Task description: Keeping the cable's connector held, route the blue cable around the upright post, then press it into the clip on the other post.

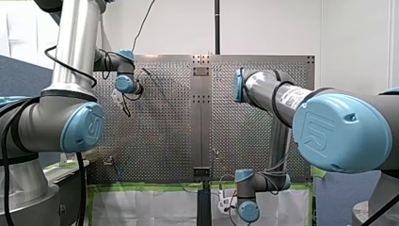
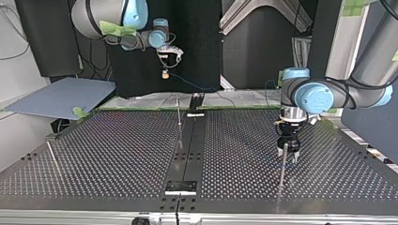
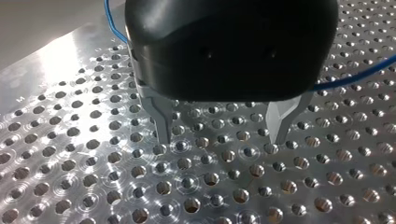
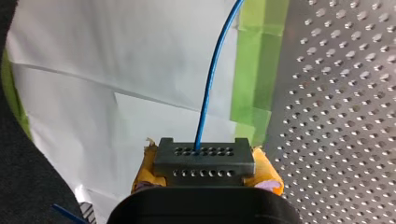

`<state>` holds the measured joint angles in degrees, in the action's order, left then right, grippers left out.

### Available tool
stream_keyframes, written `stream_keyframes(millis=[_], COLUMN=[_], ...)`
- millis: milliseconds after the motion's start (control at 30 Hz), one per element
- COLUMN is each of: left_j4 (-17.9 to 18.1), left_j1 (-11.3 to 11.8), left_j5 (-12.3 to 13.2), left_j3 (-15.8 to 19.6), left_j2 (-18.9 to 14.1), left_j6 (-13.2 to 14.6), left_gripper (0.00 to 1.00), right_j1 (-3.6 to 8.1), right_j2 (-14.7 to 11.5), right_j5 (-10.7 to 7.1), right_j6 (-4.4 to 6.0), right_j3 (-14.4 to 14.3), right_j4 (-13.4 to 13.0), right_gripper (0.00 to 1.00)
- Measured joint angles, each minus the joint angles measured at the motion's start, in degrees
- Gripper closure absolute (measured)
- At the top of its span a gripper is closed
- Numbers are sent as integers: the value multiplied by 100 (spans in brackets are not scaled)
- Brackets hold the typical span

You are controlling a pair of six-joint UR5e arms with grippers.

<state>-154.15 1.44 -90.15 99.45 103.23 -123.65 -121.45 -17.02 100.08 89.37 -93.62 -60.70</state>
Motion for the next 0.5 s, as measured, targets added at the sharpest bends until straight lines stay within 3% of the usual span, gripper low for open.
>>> stream_keyframes(millis=[500], left_j4=[-131], left_j1=[-19], left_j5=[-50], left_j3=[1], left_j2=[-2], left_j6=[2], left_gripper=[0], right_j1=[-6], right_j2=[-709], right_j5=[-2], right_j6=[-36], right_j3=[-709], right_j4=[155], right_gripper=[100])
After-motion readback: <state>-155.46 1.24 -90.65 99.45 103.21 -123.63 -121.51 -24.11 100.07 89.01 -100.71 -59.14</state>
